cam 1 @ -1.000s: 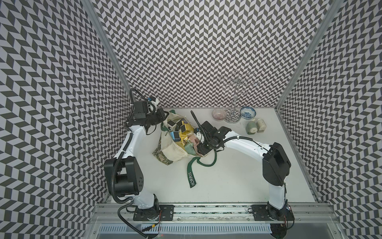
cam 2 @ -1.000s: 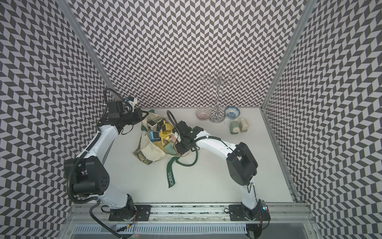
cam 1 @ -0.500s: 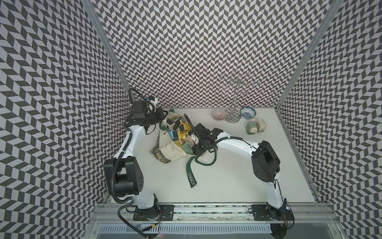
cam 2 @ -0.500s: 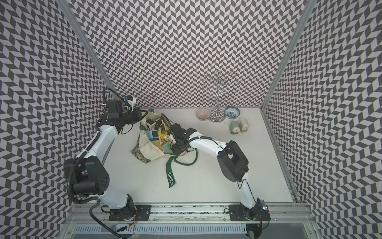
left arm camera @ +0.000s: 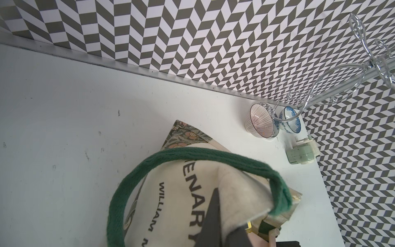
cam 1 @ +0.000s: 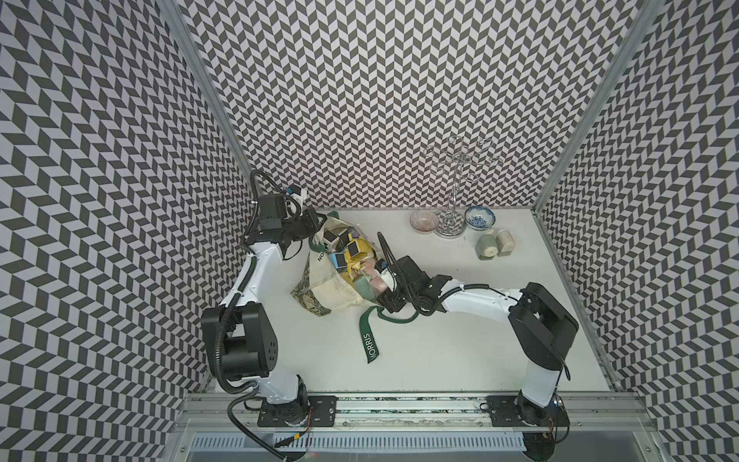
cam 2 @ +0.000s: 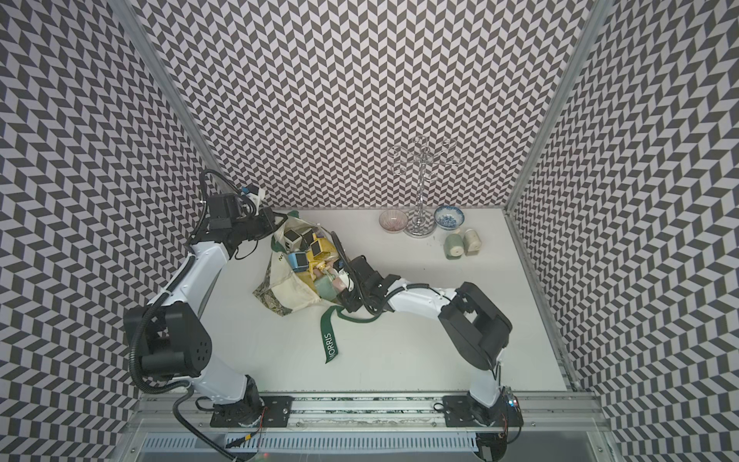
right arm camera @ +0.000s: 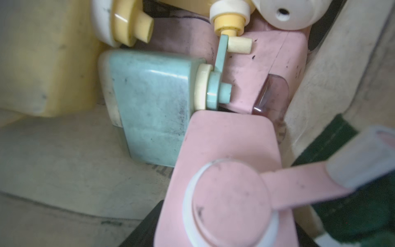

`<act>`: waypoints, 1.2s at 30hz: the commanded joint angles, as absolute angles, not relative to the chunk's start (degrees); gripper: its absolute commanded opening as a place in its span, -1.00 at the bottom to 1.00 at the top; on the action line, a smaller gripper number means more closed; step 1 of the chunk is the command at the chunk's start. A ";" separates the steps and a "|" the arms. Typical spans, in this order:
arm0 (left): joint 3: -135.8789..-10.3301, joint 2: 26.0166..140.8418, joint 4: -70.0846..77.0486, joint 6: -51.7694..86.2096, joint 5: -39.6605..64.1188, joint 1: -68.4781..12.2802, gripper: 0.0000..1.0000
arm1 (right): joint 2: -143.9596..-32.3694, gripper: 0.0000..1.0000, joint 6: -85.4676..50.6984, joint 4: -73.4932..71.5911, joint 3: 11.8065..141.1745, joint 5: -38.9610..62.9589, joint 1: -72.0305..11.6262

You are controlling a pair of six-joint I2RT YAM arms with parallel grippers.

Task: Take out the pencil sharpeners from the tote bags
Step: Pick up the pencil sharpener from the canvas bag.

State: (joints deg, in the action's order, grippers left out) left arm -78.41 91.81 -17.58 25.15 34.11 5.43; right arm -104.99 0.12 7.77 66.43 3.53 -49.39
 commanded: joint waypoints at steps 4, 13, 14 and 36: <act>-79.80 90.37 -11.28 24.85 35.32 5.71 -1.00 | -102.58 0.29 -0.42 -5.98 60.91 7.85 -50.03; -79.88 90.47 -11.31 24.78 35.33 5.63 -1.00 | -102.21 0.02 -2.37 -15.78 56.45 9.59 -50.01; -79.81 90.45 -11.32 24.78 35.33 5.56 -1.00 | -101.86 -0.01 -2.39 -16.36 56.19 9.38 -50.01; -79.89 89.93 -11.17 25.01 35.53 5.37 -1.00 | -82.06 -0.43 -2.18 18.69 69.87 -1.90 -41.33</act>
State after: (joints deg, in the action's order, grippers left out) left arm -78.41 91.81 -17.28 25.15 33.71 5.39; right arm -85.65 -1.83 13.67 68.25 0.40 -44.73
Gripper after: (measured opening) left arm 0.048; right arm 0.560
